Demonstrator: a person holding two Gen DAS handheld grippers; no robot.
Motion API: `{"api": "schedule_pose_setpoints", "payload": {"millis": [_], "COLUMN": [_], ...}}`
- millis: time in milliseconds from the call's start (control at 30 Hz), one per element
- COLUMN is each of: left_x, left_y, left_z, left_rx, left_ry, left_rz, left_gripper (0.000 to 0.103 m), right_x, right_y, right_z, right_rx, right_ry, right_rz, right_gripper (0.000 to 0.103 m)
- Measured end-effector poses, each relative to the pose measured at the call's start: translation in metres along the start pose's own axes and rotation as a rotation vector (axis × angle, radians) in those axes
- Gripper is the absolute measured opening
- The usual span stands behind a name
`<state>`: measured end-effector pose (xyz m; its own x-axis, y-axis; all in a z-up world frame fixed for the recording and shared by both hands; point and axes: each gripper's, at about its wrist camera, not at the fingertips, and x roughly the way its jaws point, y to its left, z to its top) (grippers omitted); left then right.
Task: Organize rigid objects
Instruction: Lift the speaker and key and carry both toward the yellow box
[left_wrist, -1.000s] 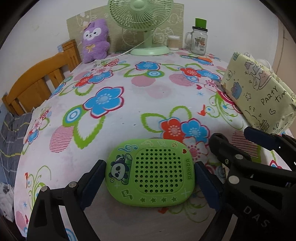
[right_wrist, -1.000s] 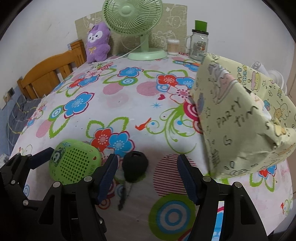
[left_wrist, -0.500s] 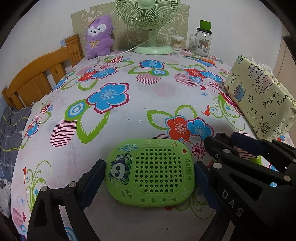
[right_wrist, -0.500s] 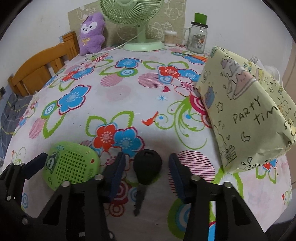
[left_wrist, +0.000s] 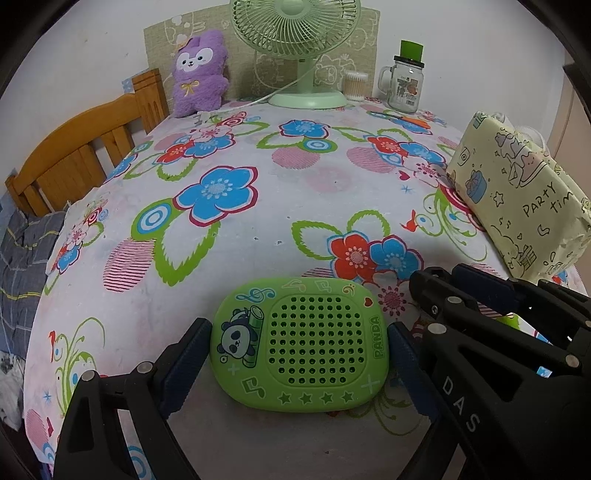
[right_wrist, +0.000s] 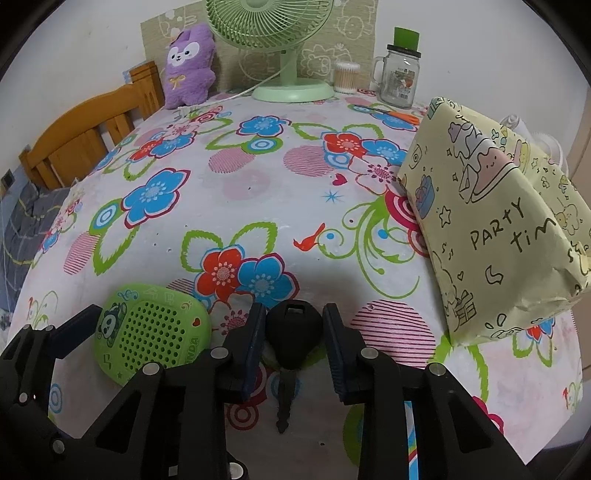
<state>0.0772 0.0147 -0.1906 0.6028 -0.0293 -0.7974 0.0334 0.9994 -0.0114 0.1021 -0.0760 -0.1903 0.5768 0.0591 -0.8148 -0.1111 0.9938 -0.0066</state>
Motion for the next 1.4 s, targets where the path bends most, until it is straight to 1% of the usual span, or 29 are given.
{"api": "schedule_pose_setpoints", "payload": {"millis": [500, 1400], "left_x": [-0.026, -0.103], "left_y": [-0.017, -0.028], "left_z": [0.006, 0.022], "left_rx": [0.017, 0.019], "left_ry": [-0.047, -0.18], "left_rz": [0.004, 0.036], "left_gripper": [0.095, 0.095], "right_x": [-0.029, -0.109], "right_y": [-0.014, -0.019], "right_z": [0.003, 0.018], "right_rx": [0.014, -0.003], "right_ry": [-0.057, -0.2], "right_rz": [0.003, 0.047], "right_gripper": [0.034, 0.034]}}
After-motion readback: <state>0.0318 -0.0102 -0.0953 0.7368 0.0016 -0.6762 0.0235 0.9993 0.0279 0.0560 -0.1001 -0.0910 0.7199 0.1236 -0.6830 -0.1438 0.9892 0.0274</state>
